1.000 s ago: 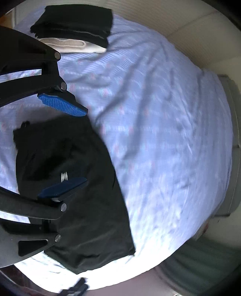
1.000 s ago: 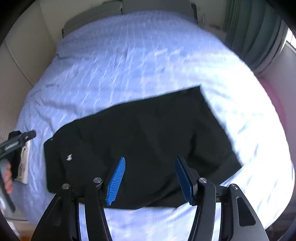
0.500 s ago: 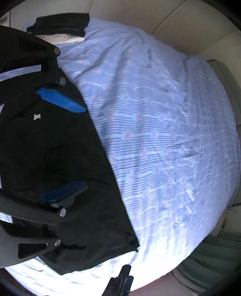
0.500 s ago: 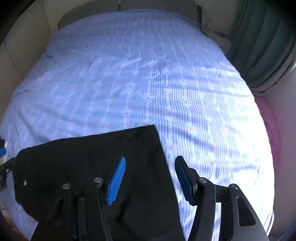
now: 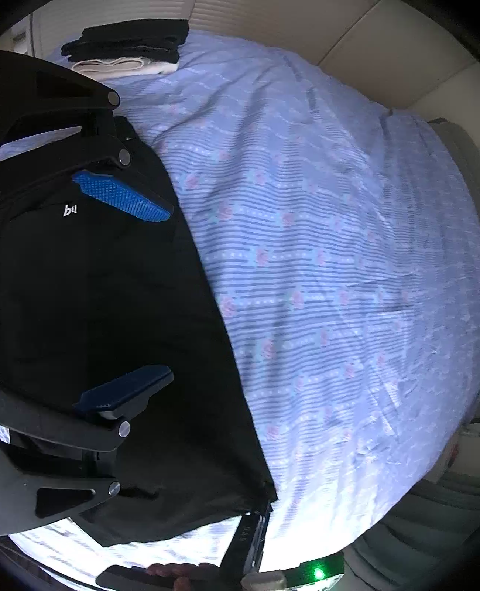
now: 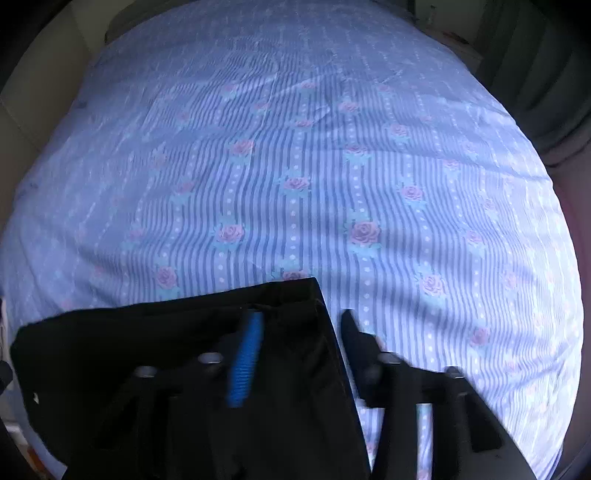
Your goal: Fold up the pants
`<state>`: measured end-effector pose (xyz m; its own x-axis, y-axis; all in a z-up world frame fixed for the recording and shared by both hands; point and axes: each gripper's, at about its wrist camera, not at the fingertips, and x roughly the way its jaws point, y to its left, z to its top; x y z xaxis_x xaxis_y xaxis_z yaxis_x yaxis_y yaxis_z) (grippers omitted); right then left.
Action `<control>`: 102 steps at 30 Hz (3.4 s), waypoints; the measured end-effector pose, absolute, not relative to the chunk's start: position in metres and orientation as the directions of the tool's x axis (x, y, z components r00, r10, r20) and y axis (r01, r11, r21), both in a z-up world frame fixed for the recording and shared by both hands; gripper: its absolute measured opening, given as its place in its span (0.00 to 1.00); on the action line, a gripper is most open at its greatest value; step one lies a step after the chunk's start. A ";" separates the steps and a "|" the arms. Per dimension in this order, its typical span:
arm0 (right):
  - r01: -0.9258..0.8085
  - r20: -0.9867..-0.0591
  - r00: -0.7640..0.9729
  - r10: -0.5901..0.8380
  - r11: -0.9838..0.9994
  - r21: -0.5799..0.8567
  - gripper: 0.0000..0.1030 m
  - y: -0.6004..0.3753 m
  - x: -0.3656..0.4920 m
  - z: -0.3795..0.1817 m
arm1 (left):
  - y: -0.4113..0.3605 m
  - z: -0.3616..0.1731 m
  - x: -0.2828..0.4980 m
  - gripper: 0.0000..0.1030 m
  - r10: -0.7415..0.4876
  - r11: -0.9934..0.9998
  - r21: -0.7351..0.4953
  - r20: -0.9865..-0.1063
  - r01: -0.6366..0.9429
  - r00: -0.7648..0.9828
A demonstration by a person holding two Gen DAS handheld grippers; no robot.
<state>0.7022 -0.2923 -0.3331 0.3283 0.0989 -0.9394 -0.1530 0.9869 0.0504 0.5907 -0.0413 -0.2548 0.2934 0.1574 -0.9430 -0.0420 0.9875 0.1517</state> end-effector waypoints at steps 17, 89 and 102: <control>-0.135 -0.939 0.338 0.061 0.991 0.016 0.21 -0.283 0.722 -0.340 | -0.017 -0.258 0.585 0.78 0.184 0.981 0.159 -0.938 -0.109 0.295; -0.321 -0.978 0.207 0.038 0.947 -0.031 0.85 0.024 0.405 -0.277 | 0.244 -0.356 0.440 0.70 -0.588 0.798 -0.602 -0.785 -0.019 0.192; -0.272 -0.985 0.166 0.039 0.962 -0.008 0.85 0.012 0.413 -0.292 | 0.245 -0.389 0.463 0.29 -0.696 0.701 -0.707 -0.707 -0.094 0.125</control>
<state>0.4131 0.0124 -0.2919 0.1658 0.0387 -0.9854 -0.2718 0.9623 -0.0079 0.4634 0.2447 -0.3890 0.1247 -0.6958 -0.7073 -0.0940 0.7014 -0.7066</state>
